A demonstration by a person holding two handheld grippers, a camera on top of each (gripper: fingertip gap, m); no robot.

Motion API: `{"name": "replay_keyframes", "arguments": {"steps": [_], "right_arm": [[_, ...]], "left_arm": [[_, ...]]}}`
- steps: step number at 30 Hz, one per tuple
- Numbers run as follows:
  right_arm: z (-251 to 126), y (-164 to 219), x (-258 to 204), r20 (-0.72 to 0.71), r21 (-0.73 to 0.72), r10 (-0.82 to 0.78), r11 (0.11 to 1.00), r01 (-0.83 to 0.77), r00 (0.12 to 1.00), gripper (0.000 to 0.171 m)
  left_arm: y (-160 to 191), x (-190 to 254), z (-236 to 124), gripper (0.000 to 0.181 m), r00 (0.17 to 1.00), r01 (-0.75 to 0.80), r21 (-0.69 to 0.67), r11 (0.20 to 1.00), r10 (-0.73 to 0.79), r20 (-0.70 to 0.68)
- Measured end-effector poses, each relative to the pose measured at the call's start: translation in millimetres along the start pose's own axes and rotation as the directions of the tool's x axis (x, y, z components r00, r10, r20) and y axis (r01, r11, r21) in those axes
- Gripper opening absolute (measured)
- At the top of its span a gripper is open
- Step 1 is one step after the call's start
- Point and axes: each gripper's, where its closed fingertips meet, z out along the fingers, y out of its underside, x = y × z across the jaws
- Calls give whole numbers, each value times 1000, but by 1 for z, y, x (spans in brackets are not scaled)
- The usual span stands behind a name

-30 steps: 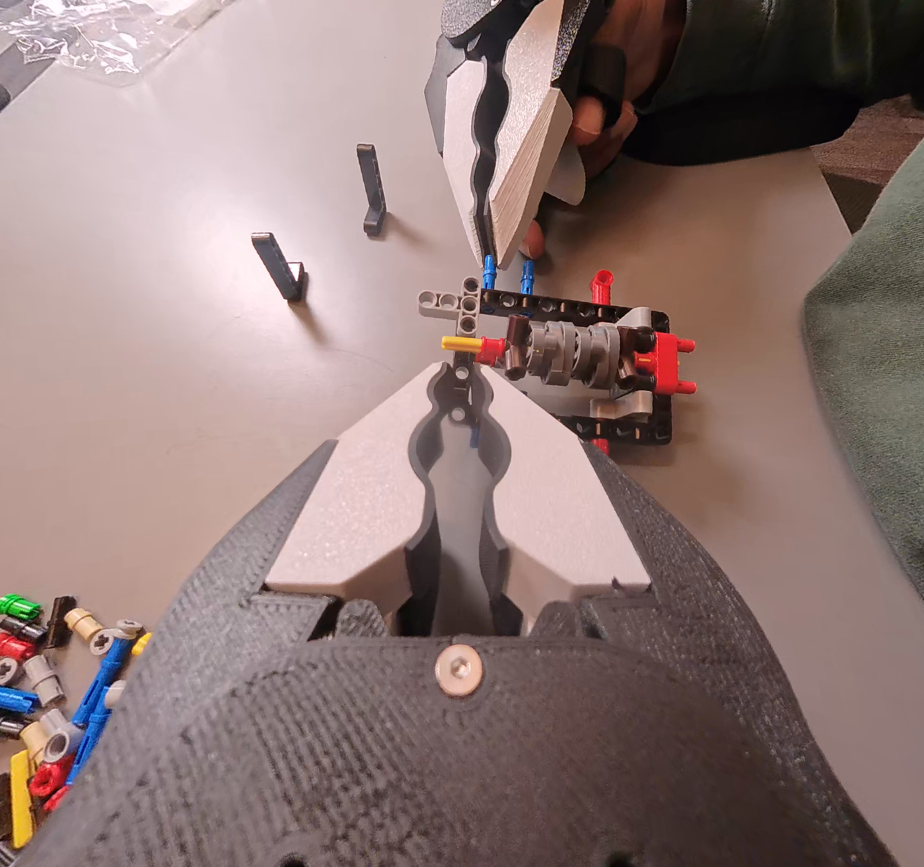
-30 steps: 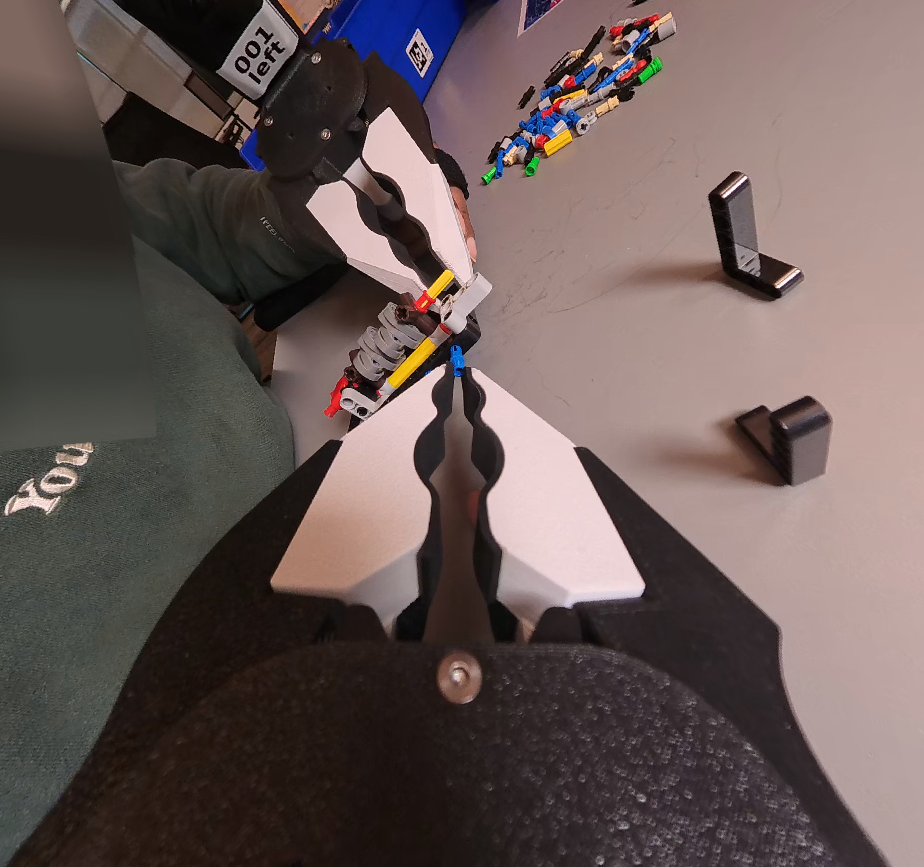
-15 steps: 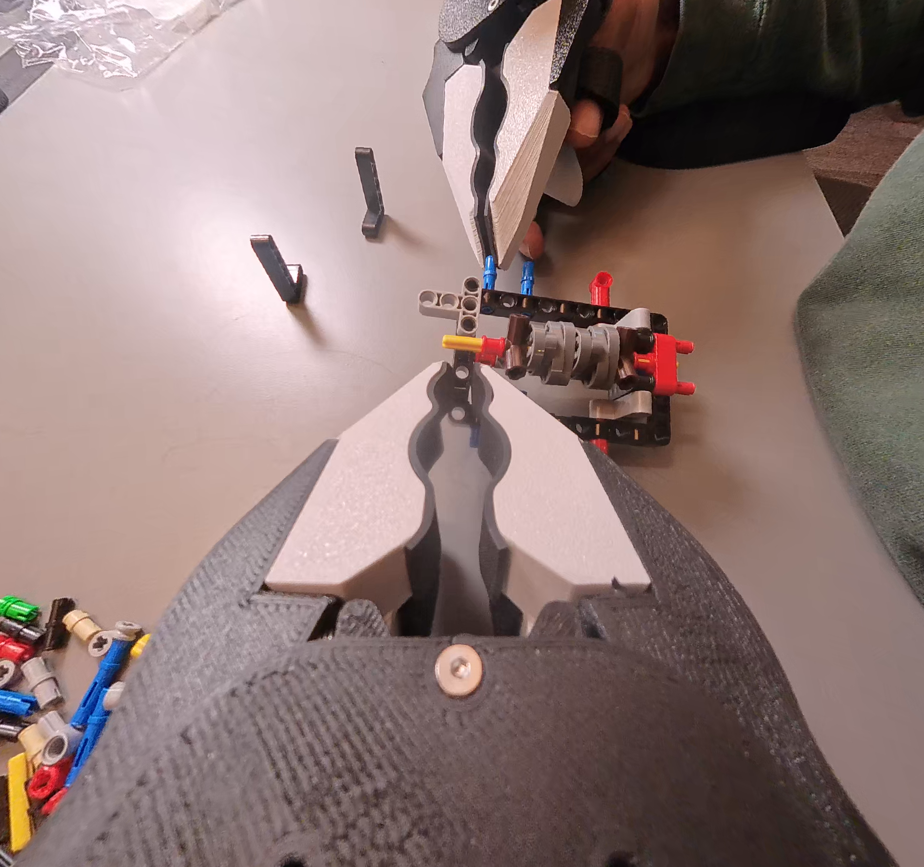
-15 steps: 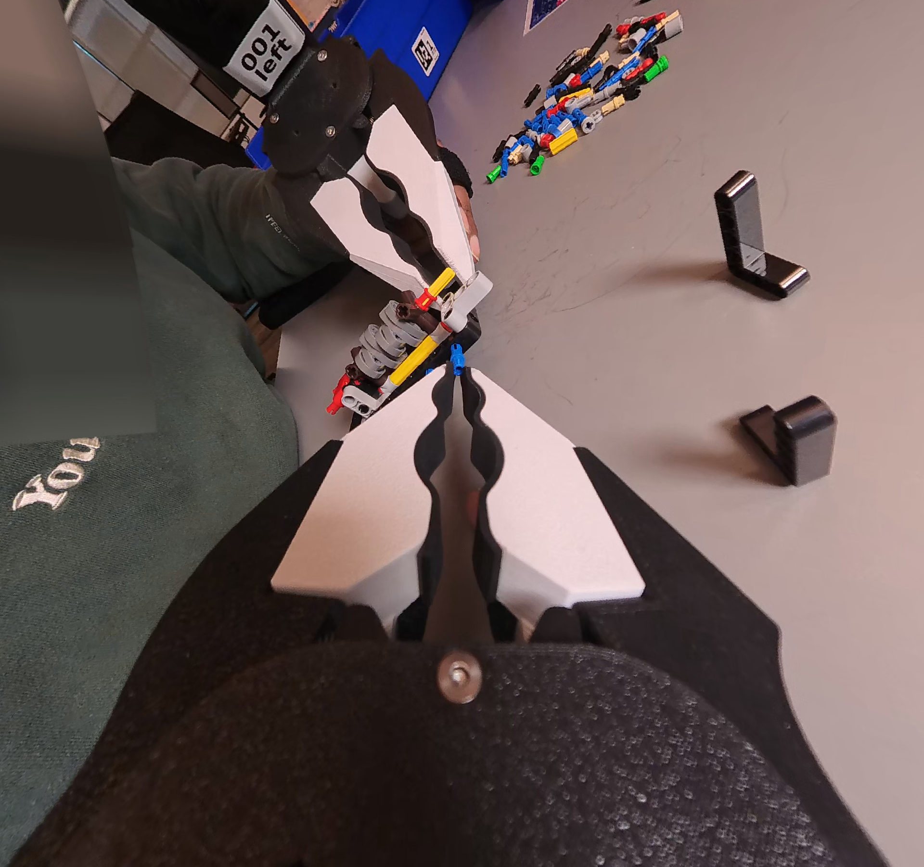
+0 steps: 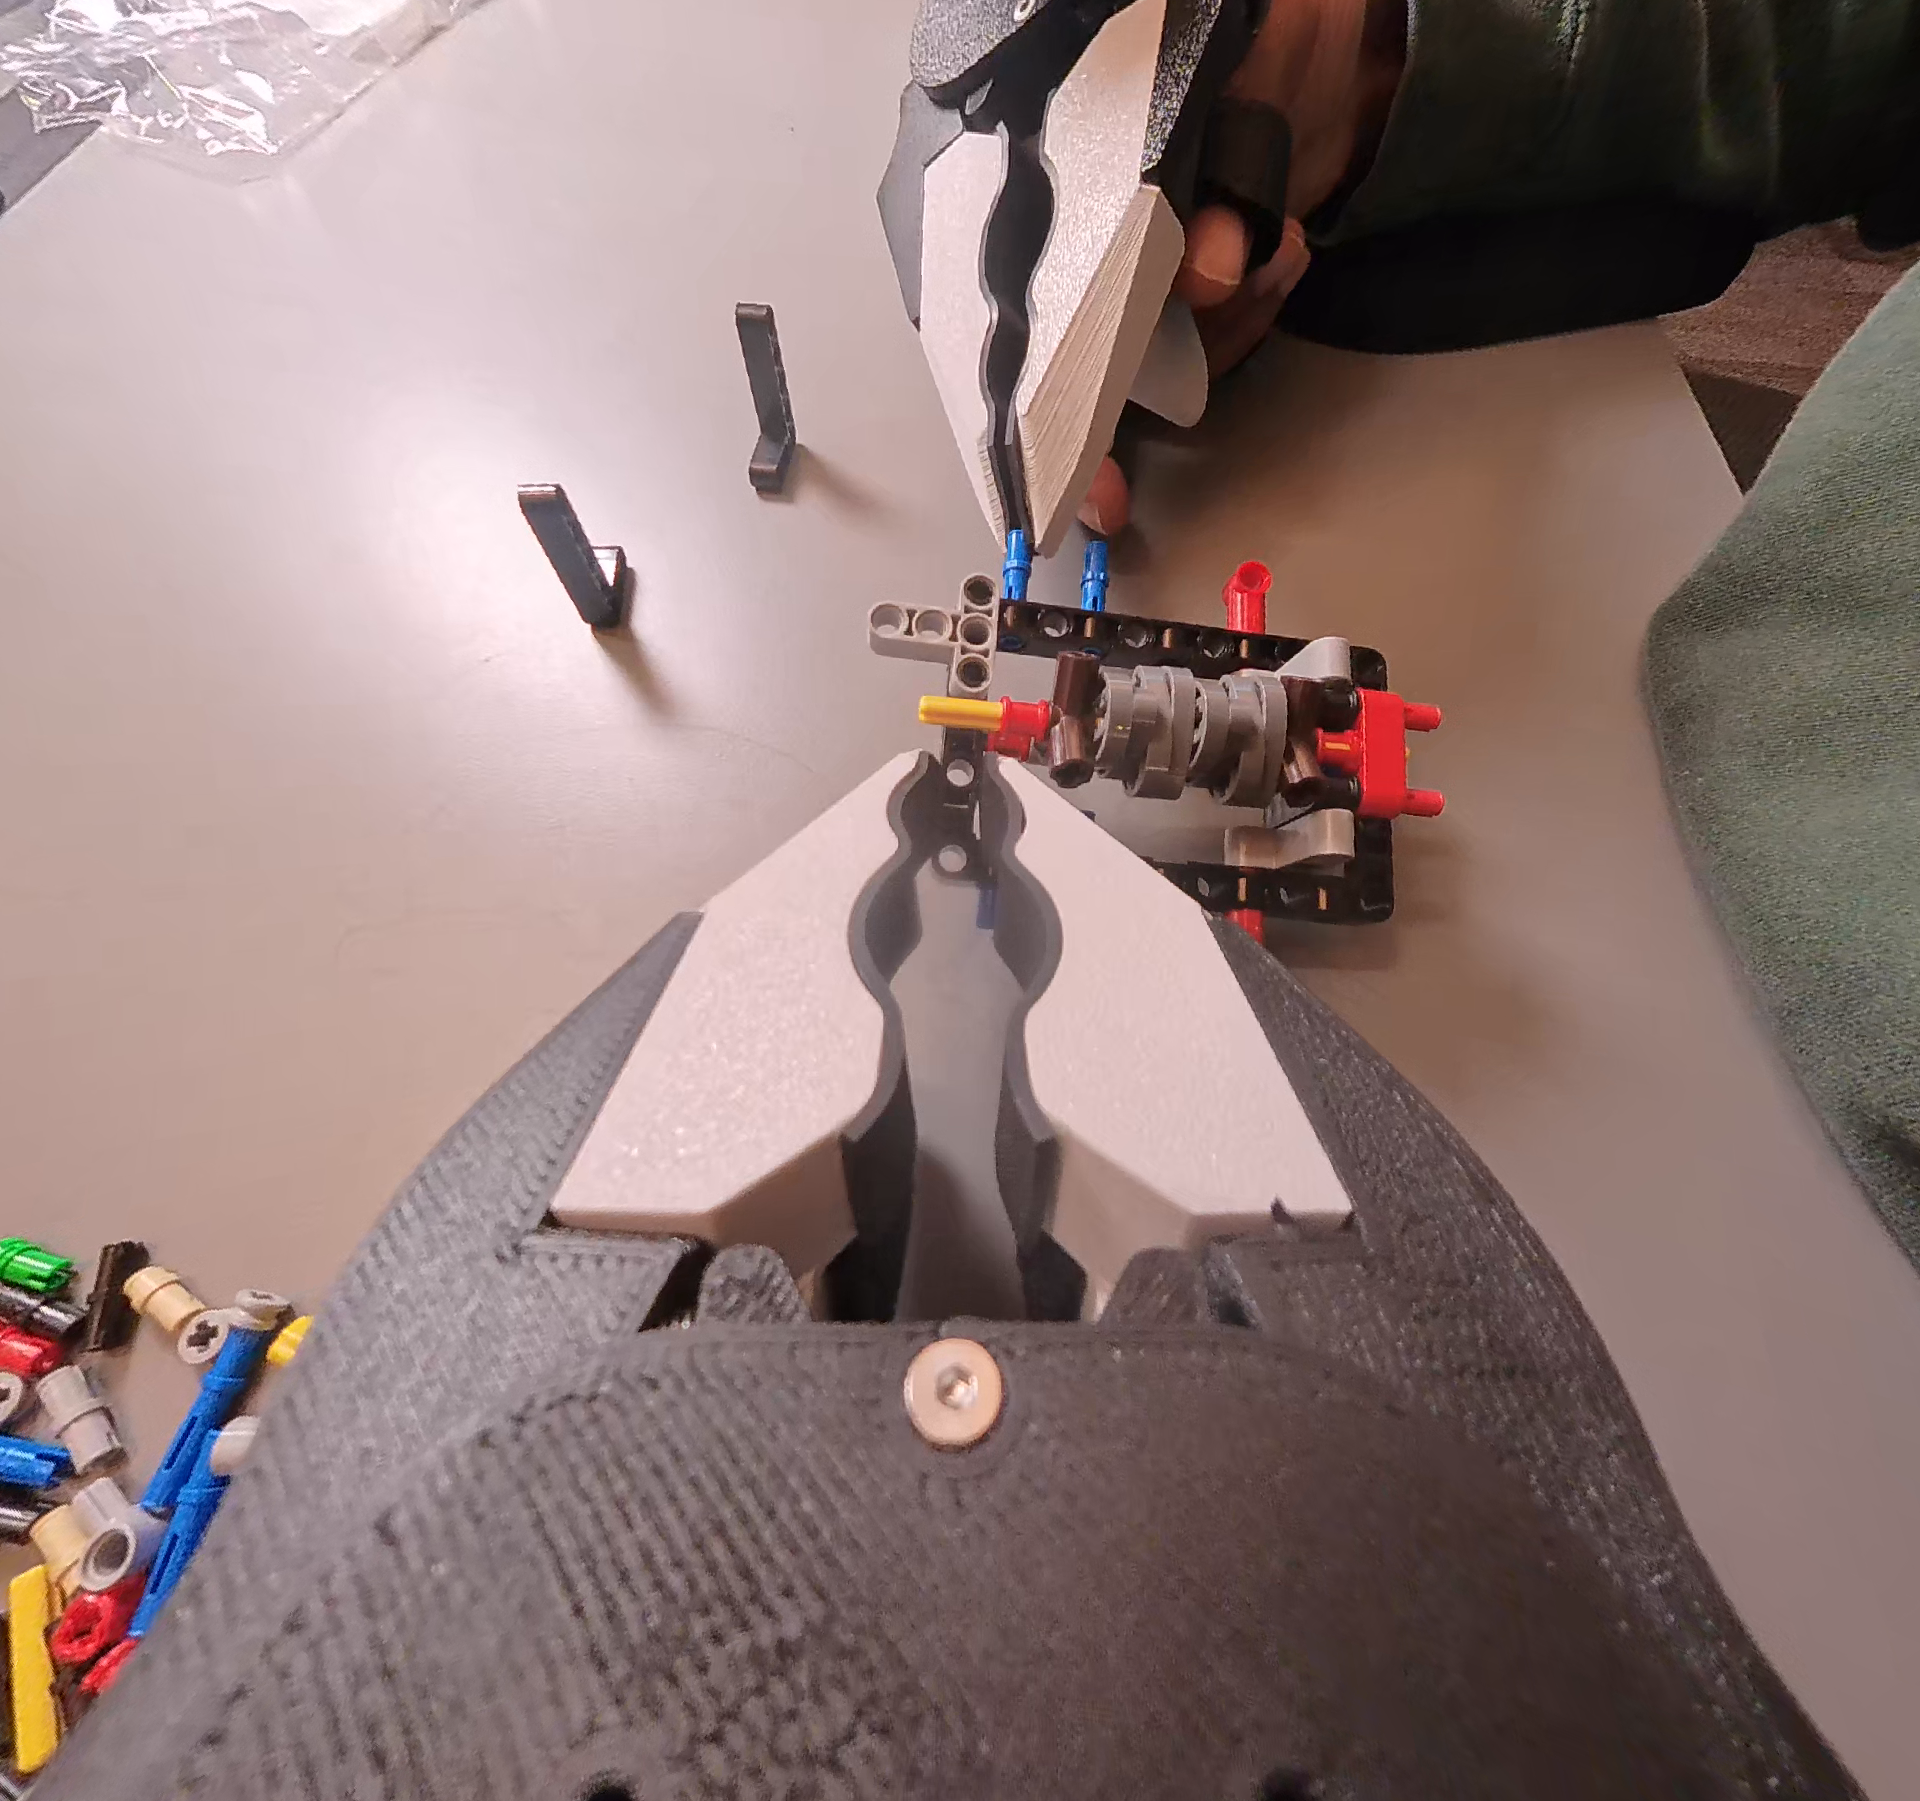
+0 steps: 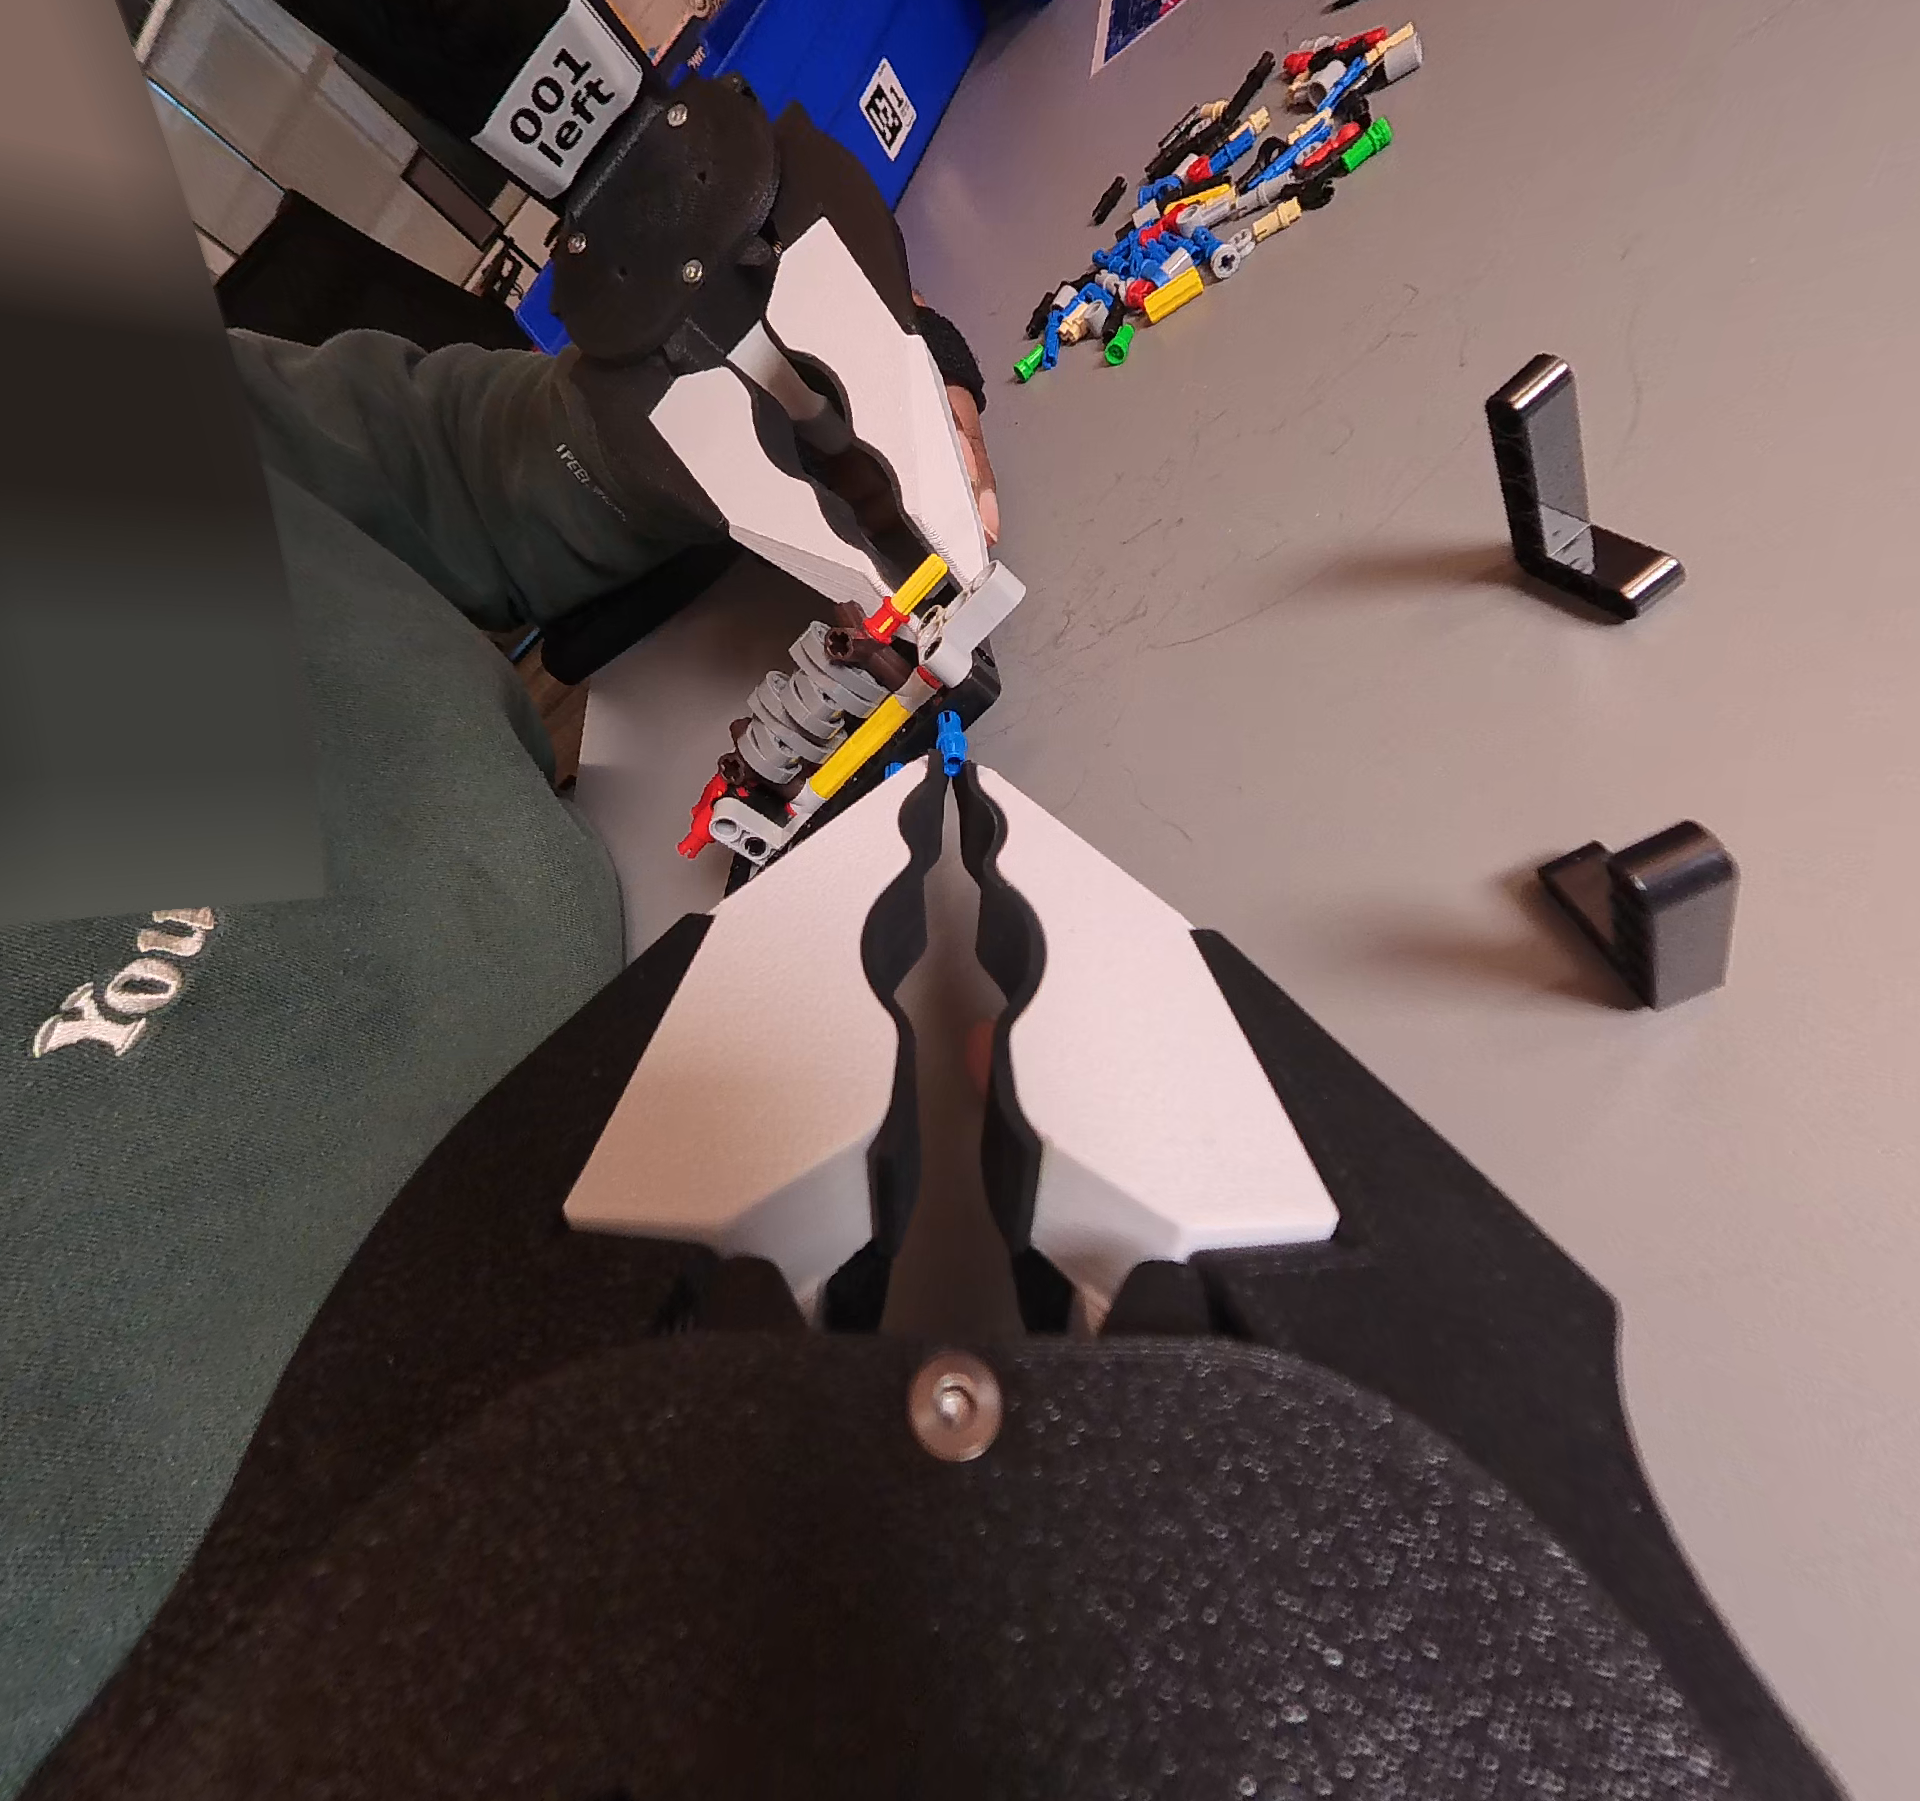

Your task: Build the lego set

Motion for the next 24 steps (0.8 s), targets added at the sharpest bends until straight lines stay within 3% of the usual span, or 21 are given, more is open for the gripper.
{"name": "replay_keyframes", "arguments": {"steps": [7,10,12,18,21,24], "right_arm": [[1,1,-1,-7,-7,-18,1000,18,1000,2],[-8,-1,4,-82,-21,-92,996,90,992,22],[-23,-9,6,-140,-31,-160,987,157,977,23],[-92,-33,46,-518,-225,-411,912,344,750,22],[-92,-24,66,-499,-379,-498,861,338,709,35],[-72,-27,70,-414,-373,-503,854,363,759,37]], "left_arm": [[4,4,1,6,999,14,-24,1000,-15,-42],[13,7,3,6,997,0,-81,997,-6,-73],[15,9,4,6,996,-27,-100,995,18,-89],[21,6,10,6,981,-166,-144,975,149,-125],[21,6,13,7,970,-199,-144,969,174,-171],[19,-4,14,18,970,-215,-137,967,195,-144]]}}
